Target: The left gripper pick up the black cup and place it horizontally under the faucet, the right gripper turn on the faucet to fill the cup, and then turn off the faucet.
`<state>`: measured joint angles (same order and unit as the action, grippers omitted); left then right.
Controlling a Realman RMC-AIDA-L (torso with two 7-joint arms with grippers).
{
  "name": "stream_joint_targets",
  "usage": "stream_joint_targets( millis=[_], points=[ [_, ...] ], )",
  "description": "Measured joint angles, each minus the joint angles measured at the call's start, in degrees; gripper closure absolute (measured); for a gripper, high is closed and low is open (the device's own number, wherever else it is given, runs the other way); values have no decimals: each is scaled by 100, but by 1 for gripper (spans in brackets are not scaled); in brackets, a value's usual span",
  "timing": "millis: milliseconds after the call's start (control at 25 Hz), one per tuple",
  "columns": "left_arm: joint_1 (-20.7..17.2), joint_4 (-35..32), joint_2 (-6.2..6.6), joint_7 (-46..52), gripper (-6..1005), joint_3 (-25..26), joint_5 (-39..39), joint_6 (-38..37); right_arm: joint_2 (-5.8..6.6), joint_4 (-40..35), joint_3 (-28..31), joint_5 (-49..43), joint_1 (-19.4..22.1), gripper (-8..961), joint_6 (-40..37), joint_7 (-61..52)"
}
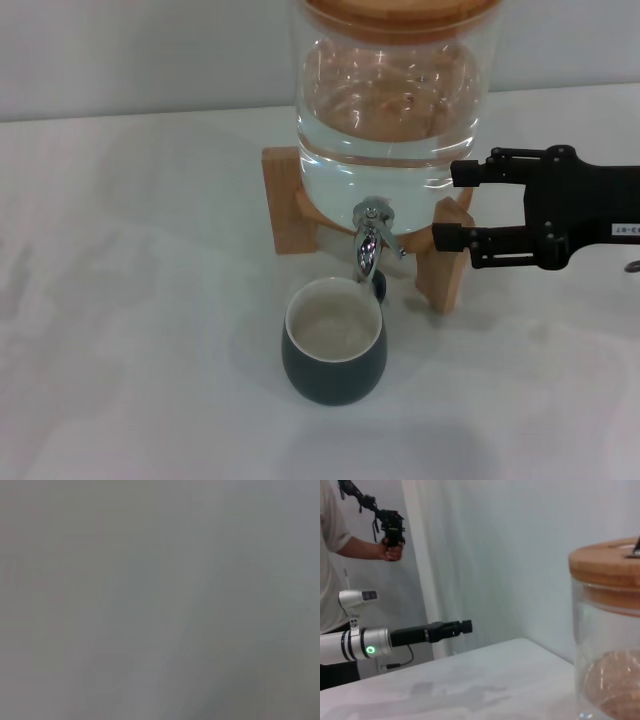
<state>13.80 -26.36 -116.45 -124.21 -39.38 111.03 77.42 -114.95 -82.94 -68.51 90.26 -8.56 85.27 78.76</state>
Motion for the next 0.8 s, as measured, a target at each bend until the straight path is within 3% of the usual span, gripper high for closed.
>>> stream_joint_targets(
  millis=[800],
  points=[
    [16, -1, -8, -60, 599, 9, 25, -8, -7, -95, -206, 152, 100, 170, 106, -1]
  ],
)
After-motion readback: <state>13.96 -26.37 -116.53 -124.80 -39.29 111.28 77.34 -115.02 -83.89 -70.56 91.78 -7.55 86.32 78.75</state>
